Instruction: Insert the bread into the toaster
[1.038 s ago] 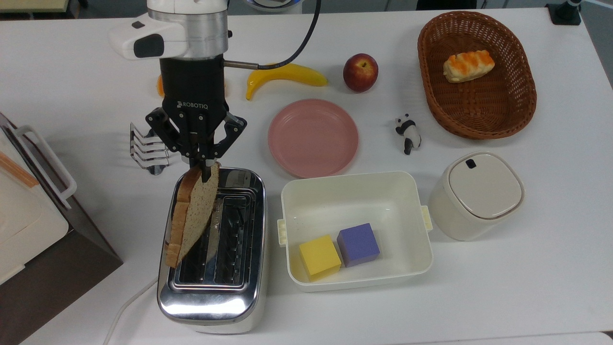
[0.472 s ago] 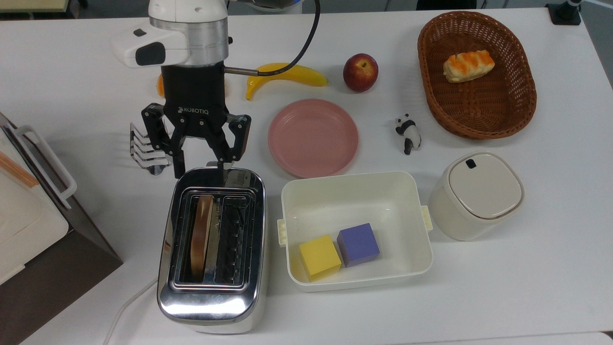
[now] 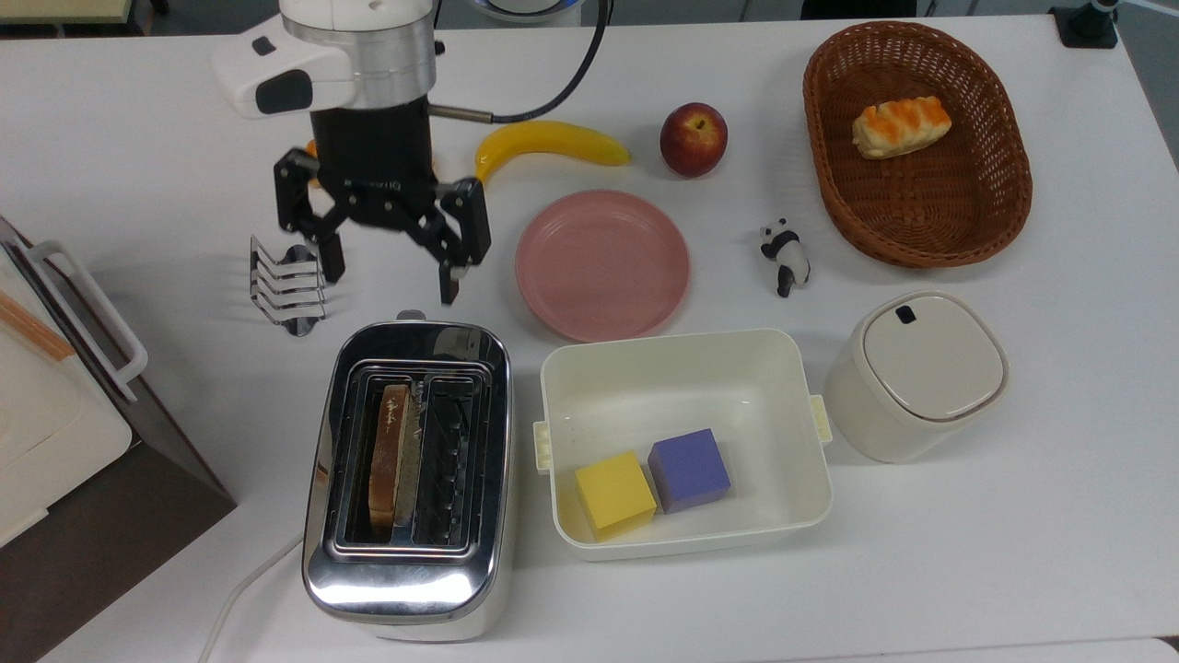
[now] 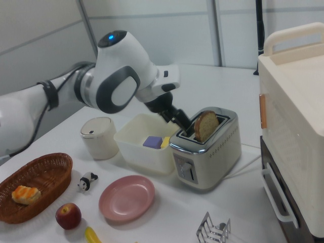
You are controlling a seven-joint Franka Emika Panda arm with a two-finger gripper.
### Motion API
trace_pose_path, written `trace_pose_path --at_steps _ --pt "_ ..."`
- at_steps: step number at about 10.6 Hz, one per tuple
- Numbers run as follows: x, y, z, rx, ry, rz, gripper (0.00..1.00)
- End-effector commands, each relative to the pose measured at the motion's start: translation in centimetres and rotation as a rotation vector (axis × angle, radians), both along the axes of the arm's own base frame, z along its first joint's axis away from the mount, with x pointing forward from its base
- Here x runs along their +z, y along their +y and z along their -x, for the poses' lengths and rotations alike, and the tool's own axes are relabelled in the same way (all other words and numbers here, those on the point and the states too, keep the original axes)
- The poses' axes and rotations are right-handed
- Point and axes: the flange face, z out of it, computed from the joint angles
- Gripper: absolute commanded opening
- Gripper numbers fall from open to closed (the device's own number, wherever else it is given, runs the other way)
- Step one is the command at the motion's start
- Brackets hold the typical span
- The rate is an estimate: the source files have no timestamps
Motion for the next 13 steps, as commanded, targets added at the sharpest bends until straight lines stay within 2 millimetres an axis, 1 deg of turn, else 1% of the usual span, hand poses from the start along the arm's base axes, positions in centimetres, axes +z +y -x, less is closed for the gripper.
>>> trace_pose_path --at_steps 1,2,3,4,5,6,7,8,9,11,13 --pt "1.3 1.0 6.5 -0.002 0.364 -0.023 1.00" --pt "1.8 1.3 8.2 0.018 0.446 -0.036 1.00" --pt "2.4 2.3 9.5 0.053 0.481 -0.047 1.00" --pt "2.9 2.5 10.4 0.074 0.484 -0.051 1.00" --pt "2.3 2.7 10.6 0.092 0.495 -0.050 1.00" --pt "2.6 2.8 10.6 0.118 0.490 -0.045 1.00" --pt "3.0 2.4 10.7 0.149 0.482 -0.042 1.00" --pt "3.2 1.7 10.6 0.144 0.474 -0.044 1.00" --pt "3.3 1.6 10.5 0.141 0.465 -0.061 1.00" --pt "3.2 1.9 10.6 0.121 0.468 -0.066 1.00" --pt "3.2 1.9 10.5 0.112 0.467 -0.063 1.00"
